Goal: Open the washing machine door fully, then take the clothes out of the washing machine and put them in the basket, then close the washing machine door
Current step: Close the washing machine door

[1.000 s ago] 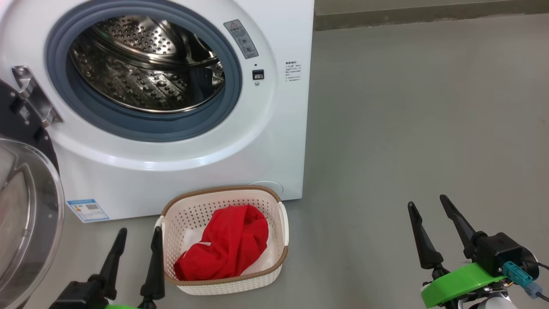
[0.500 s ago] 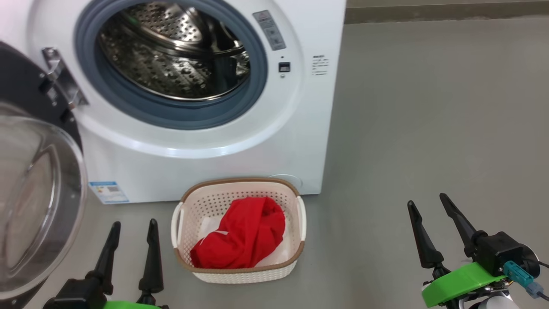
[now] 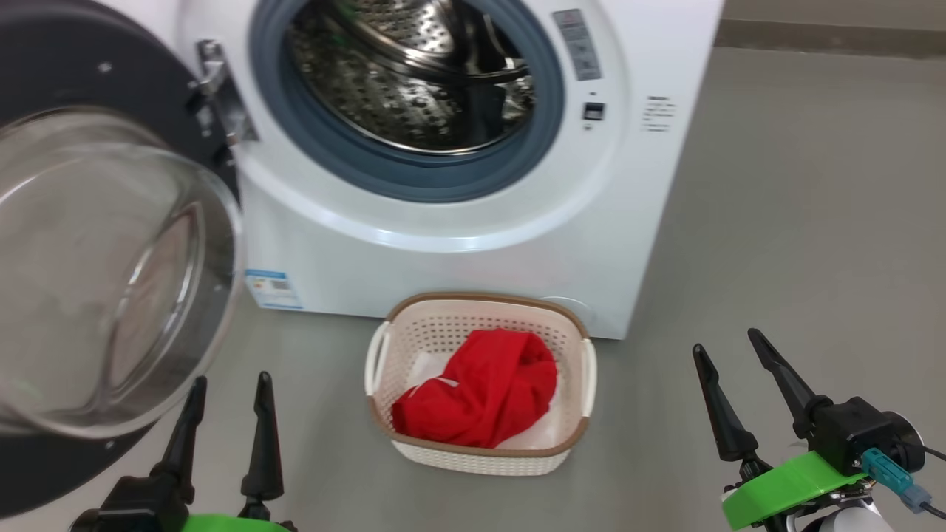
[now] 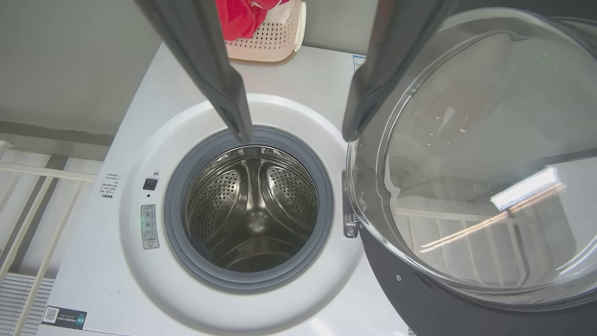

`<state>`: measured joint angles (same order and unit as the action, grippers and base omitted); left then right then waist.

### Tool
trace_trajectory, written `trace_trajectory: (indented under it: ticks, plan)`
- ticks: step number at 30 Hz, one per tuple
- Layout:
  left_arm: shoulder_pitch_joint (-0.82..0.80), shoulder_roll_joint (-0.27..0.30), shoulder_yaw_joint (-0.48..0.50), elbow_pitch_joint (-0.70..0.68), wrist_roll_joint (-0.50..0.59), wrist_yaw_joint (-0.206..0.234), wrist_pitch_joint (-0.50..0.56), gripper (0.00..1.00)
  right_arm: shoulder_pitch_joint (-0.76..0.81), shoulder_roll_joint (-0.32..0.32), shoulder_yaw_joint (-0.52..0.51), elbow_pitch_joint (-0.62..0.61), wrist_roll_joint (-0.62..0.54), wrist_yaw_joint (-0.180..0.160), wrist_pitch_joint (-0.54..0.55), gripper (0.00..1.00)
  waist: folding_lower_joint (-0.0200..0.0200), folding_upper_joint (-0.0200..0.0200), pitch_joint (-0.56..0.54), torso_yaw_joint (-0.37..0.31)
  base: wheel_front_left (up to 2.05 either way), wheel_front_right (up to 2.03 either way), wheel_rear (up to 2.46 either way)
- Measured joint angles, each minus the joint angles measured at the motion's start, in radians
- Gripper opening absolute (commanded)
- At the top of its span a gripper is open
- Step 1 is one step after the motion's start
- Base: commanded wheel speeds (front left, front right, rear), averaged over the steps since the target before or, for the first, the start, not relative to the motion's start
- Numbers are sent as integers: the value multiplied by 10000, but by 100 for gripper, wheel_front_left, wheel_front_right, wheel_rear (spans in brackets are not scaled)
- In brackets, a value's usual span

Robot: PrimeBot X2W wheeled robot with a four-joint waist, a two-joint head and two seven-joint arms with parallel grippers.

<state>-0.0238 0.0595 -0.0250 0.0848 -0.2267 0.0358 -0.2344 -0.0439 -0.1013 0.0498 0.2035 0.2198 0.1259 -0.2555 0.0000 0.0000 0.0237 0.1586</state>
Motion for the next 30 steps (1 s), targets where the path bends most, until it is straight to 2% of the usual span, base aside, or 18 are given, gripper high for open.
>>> trace_trajectory:
  ticks: [5, 15, 30]
  plan:
    - [62, 44, 13, -102, 2, 182, 56, 100, -7, -38, 121, -58, 46, 0, 0, 100, 0, 0, -36, 744, 0, 0, 0]
    - [205, 102, 25, -169, -12, 443, 232, 100, -14, 6, 272, -69, 86, 0, 0, 100, 0, 0, -108, 1779, 0, 0, 0]
    - [251, 201, 67, -255, 176, 857, 299, 100, -16, 67, 301, -75, 86, 0, 0, 100, 0, 0, -71, 2515, 0, 0, 0]
